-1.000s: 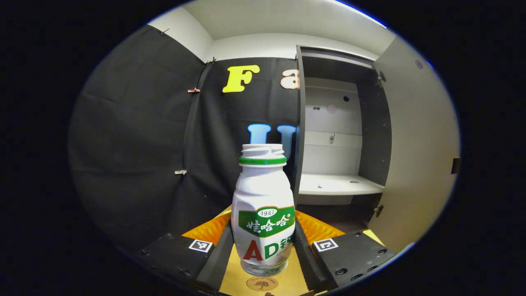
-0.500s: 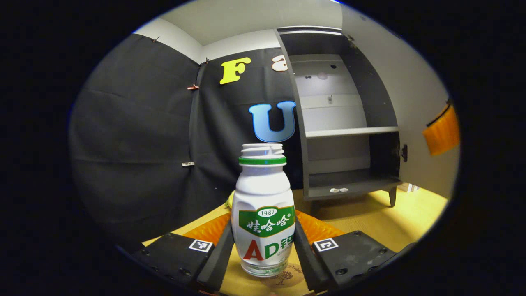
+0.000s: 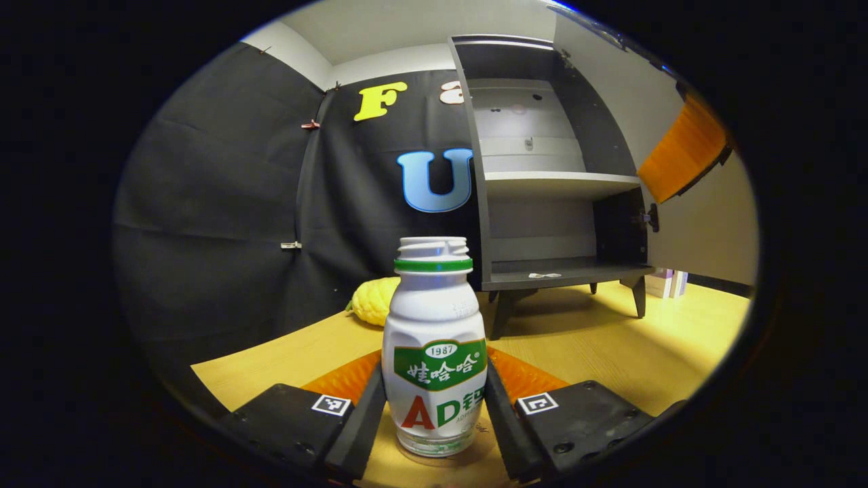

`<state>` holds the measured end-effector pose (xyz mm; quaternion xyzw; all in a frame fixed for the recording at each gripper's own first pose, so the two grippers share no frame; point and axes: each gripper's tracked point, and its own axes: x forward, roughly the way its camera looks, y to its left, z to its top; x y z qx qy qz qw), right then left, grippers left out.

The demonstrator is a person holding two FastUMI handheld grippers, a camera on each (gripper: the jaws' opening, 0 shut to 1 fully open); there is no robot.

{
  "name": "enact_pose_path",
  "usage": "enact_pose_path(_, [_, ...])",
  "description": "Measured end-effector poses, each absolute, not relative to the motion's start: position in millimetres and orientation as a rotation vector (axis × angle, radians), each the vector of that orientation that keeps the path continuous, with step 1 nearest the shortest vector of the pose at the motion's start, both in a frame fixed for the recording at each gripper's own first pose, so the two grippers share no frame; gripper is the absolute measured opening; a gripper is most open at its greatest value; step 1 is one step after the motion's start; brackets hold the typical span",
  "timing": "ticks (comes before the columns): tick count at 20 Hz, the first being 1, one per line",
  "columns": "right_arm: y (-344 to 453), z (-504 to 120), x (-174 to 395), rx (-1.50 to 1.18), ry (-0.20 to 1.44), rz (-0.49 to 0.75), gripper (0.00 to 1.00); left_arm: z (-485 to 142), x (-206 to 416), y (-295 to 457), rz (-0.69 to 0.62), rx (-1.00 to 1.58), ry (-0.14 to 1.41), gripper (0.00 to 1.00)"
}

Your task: Open the cabinet door with the right hand, grasp the bottle in the cabinet with the left hand and place it on the coaster, then close the cabinet door with the right hand.

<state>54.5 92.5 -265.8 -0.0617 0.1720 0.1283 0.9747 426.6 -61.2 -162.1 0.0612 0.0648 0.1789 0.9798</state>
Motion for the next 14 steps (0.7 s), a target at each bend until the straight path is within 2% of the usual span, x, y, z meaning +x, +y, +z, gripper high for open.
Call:
enact_pose_path(7, [91, -271, 53, -0.083, 0.377, 0.254, 0.98, -167, 429, -68, 0.342, 0.090, 0.107, 0.75])
enact_pose_path(11, [90, -270, 53, -0.119, 0.368, 0.262, 0.98, -175, 427, -65, 0.343, 0.097, 0.146, 0.78])
enact_pose_path(13, [89, -272, 53, -0.127, 0.373, 0.259, 0.98, -170, 426, -64, 0.351, 0.092, 0.127, 0.88])
enact_pose_path(14, [89, -272, 52, -0.131, 0.376, 0.255, 0.98, -169, 427, -63, 0.351, 0.094, 0.125, 0.96])
